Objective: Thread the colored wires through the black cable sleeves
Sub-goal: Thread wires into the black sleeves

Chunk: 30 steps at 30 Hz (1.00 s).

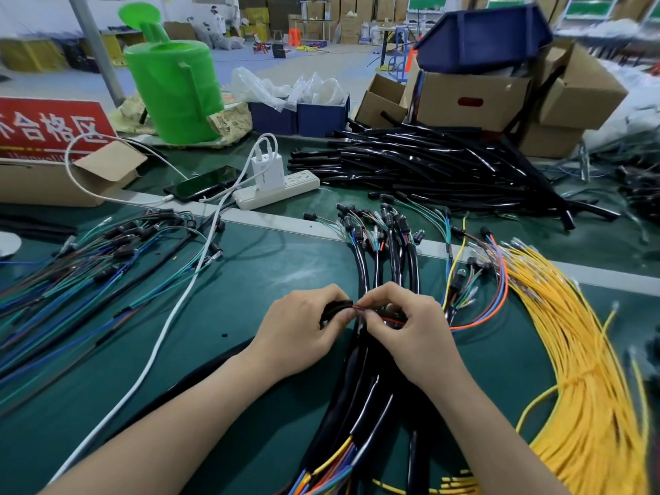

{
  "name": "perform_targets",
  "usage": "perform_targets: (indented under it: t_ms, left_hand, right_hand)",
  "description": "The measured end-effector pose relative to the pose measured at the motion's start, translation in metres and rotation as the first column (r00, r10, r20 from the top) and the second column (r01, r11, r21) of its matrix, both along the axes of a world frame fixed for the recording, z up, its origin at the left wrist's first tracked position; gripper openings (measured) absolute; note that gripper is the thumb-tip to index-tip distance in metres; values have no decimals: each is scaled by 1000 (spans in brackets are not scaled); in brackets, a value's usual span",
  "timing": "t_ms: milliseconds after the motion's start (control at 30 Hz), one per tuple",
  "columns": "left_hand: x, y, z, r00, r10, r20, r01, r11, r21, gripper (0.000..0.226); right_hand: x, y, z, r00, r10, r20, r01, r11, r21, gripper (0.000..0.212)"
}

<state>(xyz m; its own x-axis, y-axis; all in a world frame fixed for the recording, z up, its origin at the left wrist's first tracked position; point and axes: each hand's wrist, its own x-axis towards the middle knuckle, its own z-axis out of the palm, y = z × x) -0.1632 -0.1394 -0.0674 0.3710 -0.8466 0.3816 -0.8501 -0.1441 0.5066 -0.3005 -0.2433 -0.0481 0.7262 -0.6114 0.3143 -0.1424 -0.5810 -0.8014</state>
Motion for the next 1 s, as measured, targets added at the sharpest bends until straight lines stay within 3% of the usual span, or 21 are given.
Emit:
perform_targets:
  t_ms: [200,500,800,1000]
  left_hand:
    - [0,1,0,998,-32,-48,33,999,8,22]
    - [6,0,0,979,-135,-155,136,991,-8,12]
    - [4,0,-1,992,-95,-80,94,995,-20,14]
    - [7,-1,1,988,-152,38,154,987,-41,26]
  right_hand:
    - [0,5,-1,999,-44,-3,43,987,-154,22]
    - [1,1,-4,1000,-11,13,11,1000,-8,21]
    - [2,-1,-7,998,-16,54,16,1000,2,15]
    - [2,-2,-6,998,3,63,-3,1000,12,15]
